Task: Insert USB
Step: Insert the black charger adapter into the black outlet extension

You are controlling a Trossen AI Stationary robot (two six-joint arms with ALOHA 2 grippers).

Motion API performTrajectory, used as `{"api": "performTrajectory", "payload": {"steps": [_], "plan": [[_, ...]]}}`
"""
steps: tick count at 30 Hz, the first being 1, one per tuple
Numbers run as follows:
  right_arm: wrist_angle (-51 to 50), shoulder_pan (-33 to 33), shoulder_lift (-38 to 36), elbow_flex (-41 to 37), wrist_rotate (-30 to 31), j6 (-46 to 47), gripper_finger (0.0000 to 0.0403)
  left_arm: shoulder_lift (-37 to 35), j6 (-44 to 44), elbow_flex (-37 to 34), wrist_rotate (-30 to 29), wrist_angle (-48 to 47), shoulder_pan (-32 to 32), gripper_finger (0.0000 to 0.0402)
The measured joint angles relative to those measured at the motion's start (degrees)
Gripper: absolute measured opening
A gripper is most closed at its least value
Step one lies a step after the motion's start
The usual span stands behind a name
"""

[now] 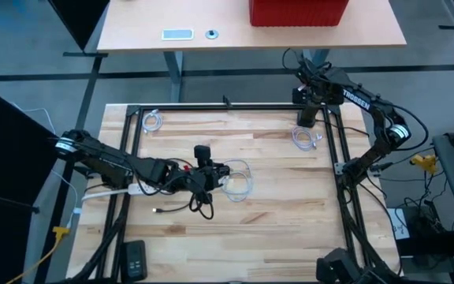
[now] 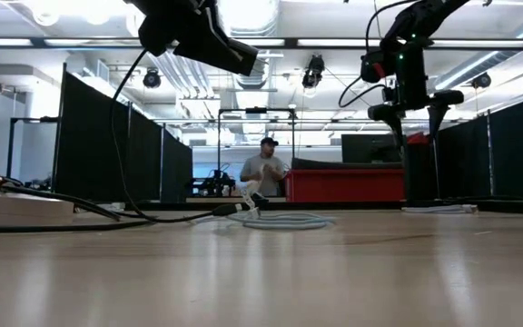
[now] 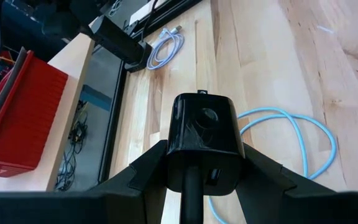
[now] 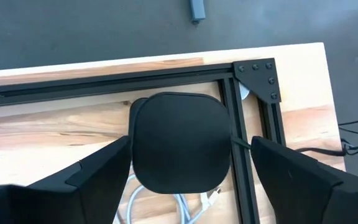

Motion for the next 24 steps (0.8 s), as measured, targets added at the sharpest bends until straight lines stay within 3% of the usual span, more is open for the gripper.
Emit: {"api": "performTrajectory", "payload": {"steps": [7, 13, 18, 24], "plan": [[1.62, 0.0, 1.46, -1.19, -0.07, 0.8, 0.0347, 0.0, -0.2, 0.0, 0.02, -0.14, 0.0, 0.0145], [4.02, -1.22, 2.01, -1.73, -0.28, 2.5, 0.0348, 0.0, -0.49, 0.0, 0.04, -0.45, 0.0, 0.0145], [5.45, -2.9, 2.02, -3.51, -5.63, 2.99, 0.0348, 0.0, -0.49, -0.02, 0.04, -0.47, 0.0, 0.0145], [10.0, -3.13, 2.02, -6.01, -6.05, 2.2, 0.0347, 0.0, -0.48, 0.0, 0.04, -0.47, 0.0, 0.0145]]}}
